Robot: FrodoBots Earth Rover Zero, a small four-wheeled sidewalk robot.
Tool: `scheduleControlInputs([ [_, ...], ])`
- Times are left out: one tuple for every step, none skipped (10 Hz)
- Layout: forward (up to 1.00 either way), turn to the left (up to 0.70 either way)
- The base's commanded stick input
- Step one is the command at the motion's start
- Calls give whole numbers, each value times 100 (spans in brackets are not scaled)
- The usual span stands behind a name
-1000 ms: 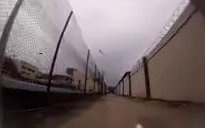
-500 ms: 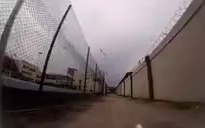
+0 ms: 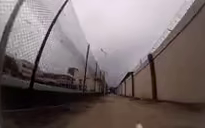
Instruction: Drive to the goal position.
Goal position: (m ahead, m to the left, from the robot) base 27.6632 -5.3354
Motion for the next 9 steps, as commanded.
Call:
scheduleControlInputs([
  [84,3],
  [84,3],
  [84,3],
  [84,3],
  [84,3],
  [84,3],
  [84,3],
  [84,3],
  [84,3],
])
